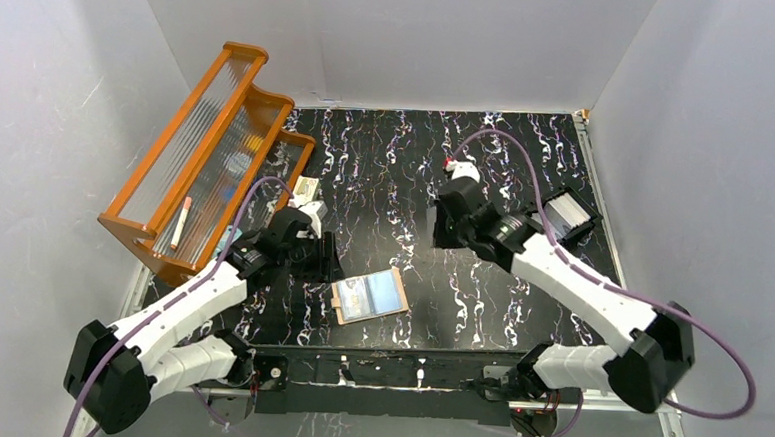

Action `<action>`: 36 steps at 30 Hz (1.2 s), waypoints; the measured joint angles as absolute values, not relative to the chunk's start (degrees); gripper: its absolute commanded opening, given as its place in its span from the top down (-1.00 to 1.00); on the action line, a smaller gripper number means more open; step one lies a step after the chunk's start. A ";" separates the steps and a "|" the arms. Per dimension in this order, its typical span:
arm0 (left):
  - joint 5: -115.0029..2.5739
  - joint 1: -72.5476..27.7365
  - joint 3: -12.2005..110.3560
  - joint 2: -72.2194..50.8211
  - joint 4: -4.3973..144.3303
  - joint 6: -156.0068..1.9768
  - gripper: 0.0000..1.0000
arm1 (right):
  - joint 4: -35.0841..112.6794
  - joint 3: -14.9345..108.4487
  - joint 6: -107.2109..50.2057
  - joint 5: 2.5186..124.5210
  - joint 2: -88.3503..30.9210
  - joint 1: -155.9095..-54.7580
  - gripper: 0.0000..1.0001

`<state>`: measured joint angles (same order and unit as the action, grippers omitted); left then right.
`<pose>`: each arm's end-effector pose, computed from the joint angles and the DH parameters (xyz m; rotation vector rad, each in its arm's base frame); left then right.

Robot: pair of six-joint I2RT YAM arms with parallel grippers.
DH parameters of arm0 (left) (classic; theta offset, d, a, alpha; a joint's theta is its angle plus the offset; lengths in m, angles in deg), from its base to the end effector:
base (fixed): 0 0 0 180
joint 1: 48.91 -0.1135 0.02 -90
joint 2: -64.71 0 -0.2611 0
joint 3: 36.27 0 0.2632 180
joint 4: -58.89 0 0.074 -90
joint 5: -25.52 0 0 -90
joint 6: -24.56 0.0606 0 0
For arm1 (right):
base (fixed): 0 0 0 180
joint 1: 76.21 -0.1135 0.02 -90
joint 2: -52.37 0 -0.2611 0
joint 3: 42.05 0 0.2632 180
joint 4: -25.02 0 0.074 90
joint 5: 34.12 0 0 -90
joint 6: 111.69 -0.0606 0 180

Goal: Put the credit cards into the card holder
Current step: Insert the credit card into the card holder.

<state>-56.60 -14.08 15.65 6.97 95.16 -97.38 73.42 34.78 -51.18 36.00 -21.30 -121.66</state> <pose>0.1939 -0.1450 0.2178 0.1348 2.4131 -0.7295 0.2263 0.2005 0.2856 -0.1556 2.3105 0.2573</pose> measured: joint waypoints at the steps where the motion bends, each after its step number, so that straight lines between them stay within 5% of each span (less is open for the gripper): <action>1: -56.25 -14.08 15.19 6.51 94.48 -97.84 0.32 | 71.06 32.62 -51.99 38.43 -19.47 -121.64 1.00; 4: -54.30 -14.08 12.90 4.46 91.01 -99.91 0.65 | 62.50 25.80 -55.42 47.13 -15.45 -121.59 1.00; 9: -52.01 -14.08 9.77 0.63 86.88 -102.36 0.86 | 47.09 15.26 -62.09 60.52 -15.20 -121.59 1.00; 20: -52.66 -14.08 4.37 -4.57 80.30 -104.29 0.86 | 16.55 2.48 -68.74 77.48 -28.76 -121.59 1.00; 36: -53.56 -14.08 4.42 -5.16 79.62 -104.00 0.76 | 5.06 0.03 -72.60 80.04 -39.12 -121.59 1.00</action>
